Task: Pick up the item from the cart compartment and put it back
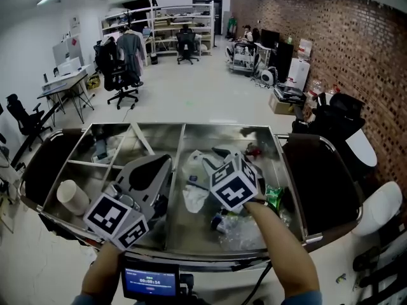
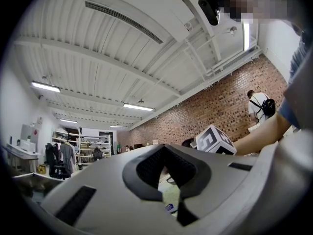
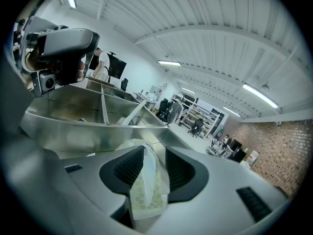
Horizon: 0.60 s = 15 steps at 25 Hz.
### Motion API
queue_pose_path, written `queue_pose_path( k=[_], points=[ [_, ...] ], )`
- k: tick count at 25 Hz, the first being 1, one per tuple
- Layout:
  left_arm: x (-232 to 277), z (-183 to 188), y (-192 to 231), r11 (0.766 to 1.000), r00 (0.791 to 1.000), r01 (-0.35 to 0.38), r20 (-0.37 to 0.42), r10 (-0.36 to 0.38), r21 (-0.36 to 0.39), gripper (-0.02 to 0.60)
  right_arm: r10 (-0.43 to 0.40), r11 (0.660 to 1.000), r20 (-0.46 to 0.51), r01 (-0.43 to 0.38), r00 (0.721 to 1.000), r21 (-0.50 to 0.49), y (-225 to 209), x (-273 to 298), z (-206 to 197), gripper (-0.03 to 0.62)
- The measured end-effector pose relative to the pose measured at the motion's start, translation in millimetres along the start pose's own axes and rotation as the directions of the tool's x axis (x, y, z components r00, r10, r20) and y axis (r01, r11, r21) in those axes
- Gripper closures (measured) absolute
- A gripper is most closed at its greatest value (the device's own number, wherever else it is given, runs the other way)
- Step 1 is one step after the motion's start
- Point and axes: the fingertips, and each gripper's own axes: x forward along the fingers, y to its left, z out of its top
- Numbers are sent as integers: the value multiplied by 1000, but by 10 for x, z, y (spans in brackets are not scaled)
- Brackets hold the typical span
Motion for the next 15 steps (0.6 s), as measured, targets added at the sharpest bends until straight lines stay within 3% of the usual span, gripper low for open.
queue_pose_path(
  k=[15],
  points=[
    [-427,319,-78,1000,999,-1,33,0,19,568,-42,999,68,43,997,-12,250,-567,487,453]
  ],
)
